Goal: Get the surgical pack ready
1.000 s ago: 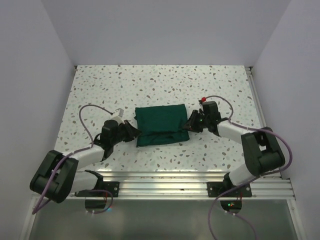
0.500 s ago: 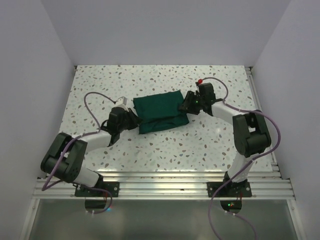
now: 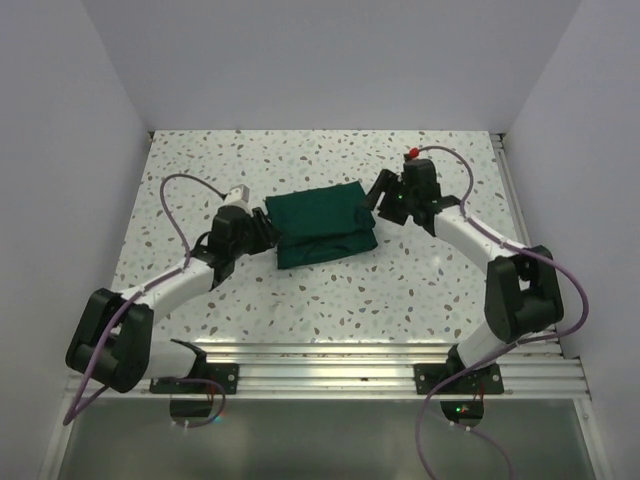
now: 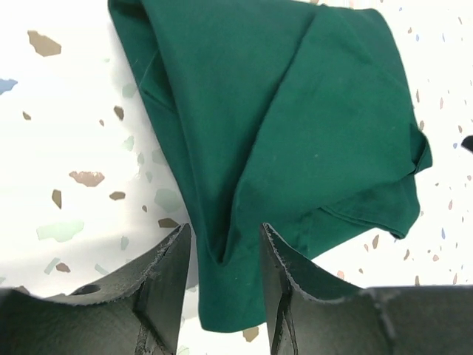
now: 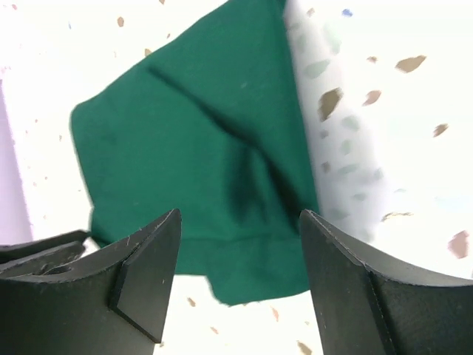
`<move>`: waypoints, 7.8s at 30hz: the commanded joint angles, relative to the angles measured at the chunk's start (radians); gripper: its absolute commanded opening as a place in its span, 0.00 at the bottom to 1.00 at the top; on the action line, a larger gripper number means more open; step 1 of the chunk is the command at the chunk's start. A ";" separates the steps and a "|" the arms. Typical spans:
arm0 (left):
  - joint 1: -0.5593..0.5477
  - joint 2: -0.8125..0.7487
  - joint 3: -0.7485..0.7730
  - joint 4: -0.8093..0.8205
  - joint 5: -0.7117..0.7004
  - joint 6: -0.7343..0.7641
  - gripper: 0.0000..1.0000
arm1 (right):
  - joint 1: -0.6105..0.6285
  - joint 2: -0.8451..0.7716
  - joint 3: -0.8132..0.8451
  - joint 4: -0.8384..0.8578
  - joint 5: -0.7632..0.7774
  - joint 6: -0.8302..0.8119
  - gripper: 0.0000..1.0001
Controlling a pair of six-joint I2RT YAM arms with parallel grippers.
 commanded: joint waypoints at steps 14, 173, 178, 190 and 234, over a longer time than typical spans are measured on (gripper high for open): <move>0.041 0.124 0.214 -0.042 0.139 0.098 0.52 | 0.338 -0.021 0.016 -0.048 0.319 0.602 0.67; -0.508 0.607 -0.263 1.106 -0.695 -0.974 0.00 | 0.457 0.161 0.249 -0.184 0.331 0.694 0.00; -0.500 0.703 -0.211 1.198 -0.709 -0.965 0.00 | 0.457 0.164 0.243 -0.186 0.333 0.696 0.00; -0.483 0.822 -0.070 1.190 -0.765 -0.971 0.00 | 0.458 0.136 0.174 -0.179 0.321 0.719 0.00; -0.437 0.791 -0.134 1.327 -0.822 -0.799 0.00 | 0.458 0.082 0.070 -0.187 0.380 0.686 0.02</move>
